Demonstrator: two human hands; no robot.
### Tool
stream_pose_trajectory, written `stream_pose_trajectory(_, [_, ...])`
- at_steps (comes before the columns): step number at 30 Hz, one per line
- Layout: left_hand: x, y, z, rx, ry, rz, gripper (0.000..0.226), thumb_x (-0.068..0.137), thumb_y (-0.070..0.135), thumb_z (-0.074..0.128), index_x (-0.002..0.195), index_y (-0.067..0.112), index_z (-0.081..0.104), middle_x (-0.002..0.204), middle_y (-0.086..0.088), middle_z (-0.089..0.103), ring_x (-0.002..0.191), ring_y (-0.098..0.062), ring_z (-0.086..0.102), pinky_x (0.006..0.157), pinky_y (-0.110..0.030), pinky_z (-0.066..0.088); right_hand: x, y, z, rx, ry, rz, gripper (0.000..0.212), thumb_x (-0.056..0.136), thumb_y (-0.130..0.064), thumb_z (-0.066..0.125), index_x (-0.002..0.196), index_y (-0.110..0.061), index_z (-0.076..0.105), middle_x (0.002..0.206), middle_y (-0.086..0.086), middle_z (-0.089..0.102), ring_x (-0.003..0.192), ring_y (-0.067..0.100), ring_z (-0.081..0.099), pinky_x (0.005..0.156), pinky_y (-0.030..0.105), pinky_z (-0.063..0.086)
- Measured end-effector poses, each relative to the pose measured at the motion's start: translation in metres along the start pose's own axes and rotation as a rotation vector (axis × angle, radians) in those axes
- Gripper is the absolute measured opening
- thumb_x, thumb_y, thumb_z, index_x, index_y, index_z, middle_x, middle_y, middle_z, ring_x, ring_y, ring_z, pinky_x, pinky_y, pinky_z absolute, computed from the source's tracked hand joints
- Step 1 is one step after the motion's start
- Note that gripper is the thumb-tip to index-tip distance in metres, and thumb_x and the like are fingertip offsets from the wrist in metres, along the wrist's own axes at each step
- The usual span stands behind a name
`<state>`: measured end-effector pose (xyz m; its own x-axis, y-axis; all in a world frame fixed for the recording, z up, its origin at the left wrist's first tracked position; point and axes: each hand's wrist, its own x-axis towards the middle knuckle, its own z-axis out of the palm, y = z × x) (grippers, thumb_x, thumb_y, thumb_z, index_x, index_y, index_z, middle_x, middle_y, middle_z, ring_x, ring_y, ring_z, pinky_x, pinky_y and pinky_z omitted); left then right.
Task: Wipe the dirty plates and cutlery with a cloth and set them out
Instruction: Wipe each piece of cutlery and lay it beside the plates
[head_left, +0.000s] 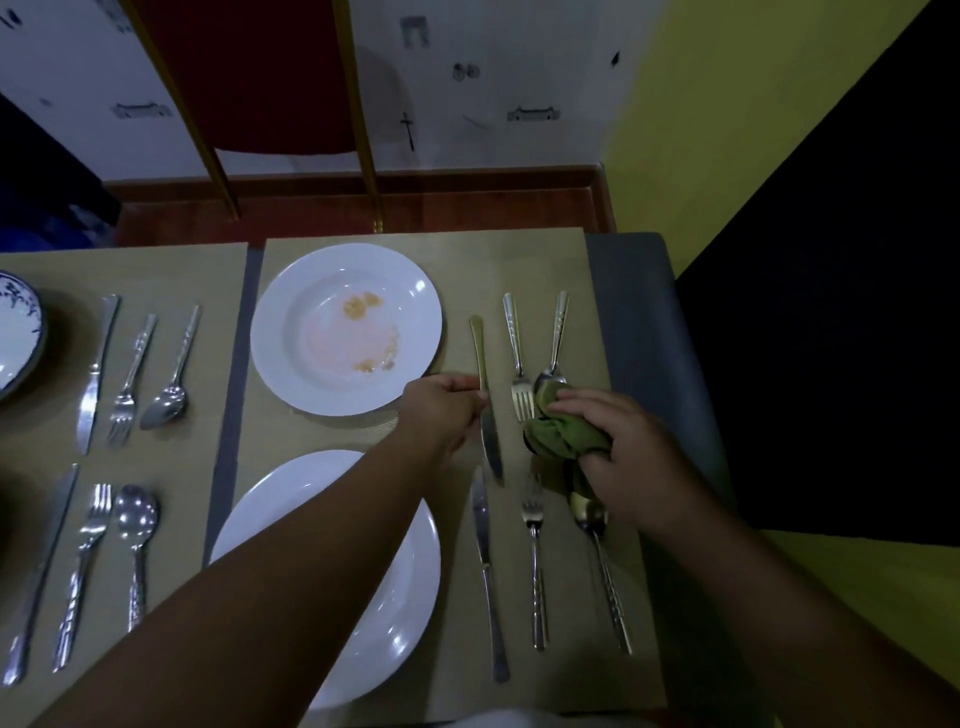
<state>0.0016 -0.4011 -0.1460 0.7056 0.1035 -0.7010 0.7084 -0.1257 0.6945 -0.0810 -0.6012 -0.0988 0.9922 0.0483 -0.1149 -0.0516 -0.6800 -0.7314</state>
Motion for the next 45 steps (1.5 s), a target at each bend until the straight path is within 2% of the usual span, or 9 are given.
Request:
stream_pose_trajectory(5, [0.001, -0.001, 0.007, 0.11, 0.08, 0.117, 0.013, 0.085, 0.012, 0.079, 0.096, 0.018, 0.076, 0.083, -0.014, 0.075, 0.071, -0.036, 0.074, 0.066, -0.049, 0.062, 0.003, 0.007, 0.0, 0.037, -0.006, -0.01, 0.067, 0.06, 0.002, 0.051, 0.117, -0.03, 0.067, 0.129, -0.013, 0.058, 0.123, 0.002, 0.048, 0.109, 0.023, 0.035])
stream_pose_trajectory(9, [-0.007, -0.002, 0.008, 0.278, 0.153, 0.29, 0.028, 0.092, 0.018, 0.071, 0.119, 0.009, 0.072, 0.095, 0.001, 0.075, 0.086, -0.016, 0.071, 0.077, -0.029, 0.06, 0.005, 0.01, 0.001, 0.045, -0.017, -0.009, 0.067, 0.063, 0.005, 0.054, 0.118, -0.031, 0.066, 0.129, -0.012, 0.058, 0.124, 0.003, 0.048, 0.109, 0.028, 0.037])
stream_pose_trajectory(12, [-0.02, -0.002, 0.004, 0.352, 0.185, 0.339, 0.033, 0.1, 0.025, 0.058, 0.128, 0.011, 0.068, 0.118, -0.005, 0.073, 0.106, -0.018, 0.066, 0.095, -0.031, 0.052, 0.005, 0.01, 0.002, 0.049, -0.017, -0.014, 0.067, 0.062, 0.007, 0.054, 0.118, -0.029, 0.067, 0.129, -0.011, 0.058, 0.124, 0.005, 0.048, 0.11, 0.03, 0.037])
stream_pose_trajectory(16, [-0.04, -0.009, -0.013, 0.773, -0.007, 0.633, 0.034, 0.103, 0.025, 0.051, 0.134, 0.017, 0.062, 0.122, -0.004, 0.07, 0.098, -0.012, 0.064, 0.08, -0.014, 0.045, 0.006, 0.009, 0.001, 0.03, -0.025, -0.034, 0.068, 0.062, 0.01, 0.054, 0.118, -0.024, 0.068, 0.13, -0.01, 0.058, 0.125, 0.007, 0.048, 0.111, 0.031, 0.036])
stream_pose_trajectory(19, [-0.044, -0.028, -0.023, 1.212, -0.221, 0.785, 0.06, 0.103, 0.029, 0.042, 0.158, 0.012, 0.028, 0.164, -0.012, 0.03, 0.152, -0.029, 0.024, 0.122, -0.034, 0.017, 0.008, 0.006, 0.001, 0.014, -0.028, -0.034, 0.067, 0.062, 0.009, 0.054, 0.119, -0.024, 0.068, 0.131, -0.009, 0.058, 0.125, 0.007, 0.048, 0.111, 0.026, 0.034])
stream_pose_trajectory(22, [-0.045, -0.042, -0.024, 1.377, -0.268, 0.728, 0.067, 0.104, 0.037, 0.032, 0.162, 0.013, 0.008, 0.17, -0.008, 0.004, 0.157, -0.022, -0.003, 0.124, -0.036, -0.003, 0.011, 0.003, 0.002, -0.01, -0.018, -0.052, 0.066, 0.062, 0.01, 0.055, 0.119, -0.022, 0.068, 0.131, -0.007, 0.059, 0.125, 0.01, 0.048, 0.111, 0.026, 0.034])
stream_pose_trajectory(32, [-0.031, -0.031, -0.024, 1.405, -0.265, 0.67, 0.072, 0.103, 0.038, 0.034, 0.162, 0.011, 0.004, 0.17, -0.009, -0.002, 0.157, -0.021, -0.005, 0.127, -0.04, 0.004, 0.031, -0.016, 0.002, -0.104, -0.006, -0.12, 0.063, 0.063, 0.01, 0.054, 0.119, -0.017, 0.068, 0.129, -0.002, 0.06, 0.121, 0.017, 0.05, 0.106, 0.022, 0.03])
stream_pose_trajectory(42, [-0.057, -0.024, -0.068, 1.229, -0.161, 0.805, 0.07, 0.102, 0.034, 0.037, 0.162, 0.017, 0.005, 0.17, -0.002, -0.001, 0.154, -0.012, -0.009, 0.117, -0.024, -0.017, 0.044, -0.039, 0.015, -0.14, -0.051, -0.144, 0.062, 0.064, 0.01, 0.054, 0.119, -0.013, 0.067, 0.131, 0.002, 0.059, 0.122, 0.022, 0.048, 0.106, 0.022, 0.028])
stream_pose_trajectory(45, [-0.063, -0.016, -0.107, 0.944, -0.061, 0.703, 0.068, 0.103, 0.034, 0.044, 0.162, 0.019, 0.012, 0.169, 0.005, 0.007, 0.153, -0.009, -0.002, 0.124, -0.031, 0.005, 0.054, -0.059, 0.03, -0.118, -0.079, -0.153, 0.063, 0.066, 0.01, 0.052, 0.122, -0.014, 0.066, 0.132, 0.001, 0.058, 0.124, 0.02, 0.046, 0.107, 0.024, 0.027])
